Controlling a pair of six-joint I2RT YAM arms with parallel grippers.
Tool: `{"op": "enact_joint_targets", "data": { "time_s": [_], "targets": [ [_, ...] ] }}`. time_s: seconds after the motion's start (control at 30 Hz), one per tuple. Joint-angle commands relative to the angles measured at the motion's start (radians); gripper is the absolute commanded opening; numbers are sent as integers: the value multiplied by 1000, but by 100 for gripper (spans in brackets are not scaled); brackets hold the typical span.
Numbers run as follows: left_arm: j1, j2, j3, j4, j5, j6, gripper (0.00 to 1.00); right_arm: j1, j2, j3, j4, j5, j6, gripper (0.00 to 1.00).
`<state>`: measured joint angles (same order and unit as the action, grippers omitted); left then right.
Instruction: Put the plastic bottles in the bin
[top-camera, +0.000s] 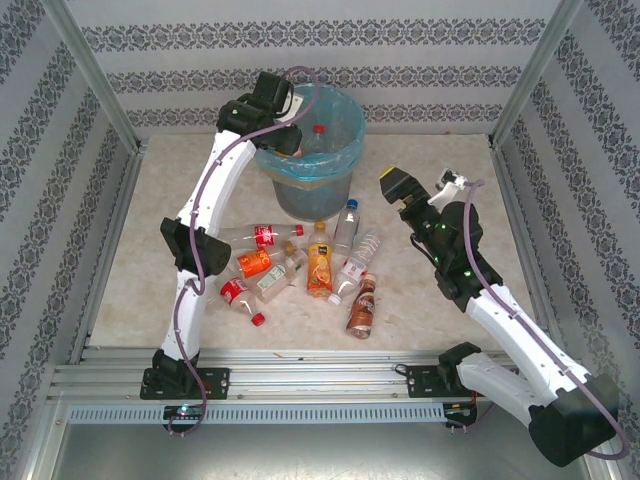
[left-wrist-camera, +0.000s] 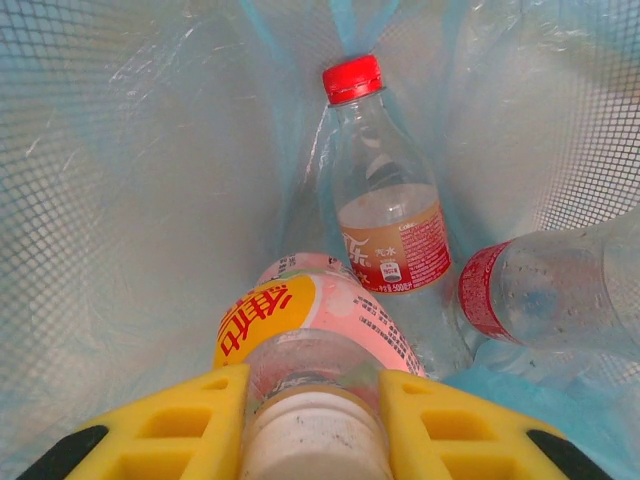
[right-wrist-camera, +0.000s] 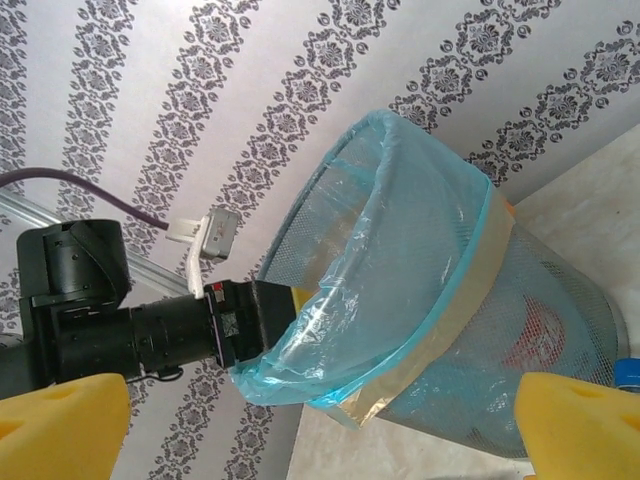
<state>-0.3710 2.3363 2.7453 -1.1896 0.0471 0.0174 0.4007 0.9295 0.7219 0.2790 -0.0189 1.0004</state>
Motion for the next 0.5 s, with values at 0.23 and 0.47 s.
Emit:
{"op": "enact_joint_targets", "data": {
  "time_s": [0.23, 0.47],
  "targets": [
    [10, 54, -1, 0, 68, -36, 2, -8, 8, -8, -2, -35, 23, 98],
    [22, 108, -4, -12, 102, -36, 7, -8, -7, -22, -13, -23, 21, 98]
  ]
}}
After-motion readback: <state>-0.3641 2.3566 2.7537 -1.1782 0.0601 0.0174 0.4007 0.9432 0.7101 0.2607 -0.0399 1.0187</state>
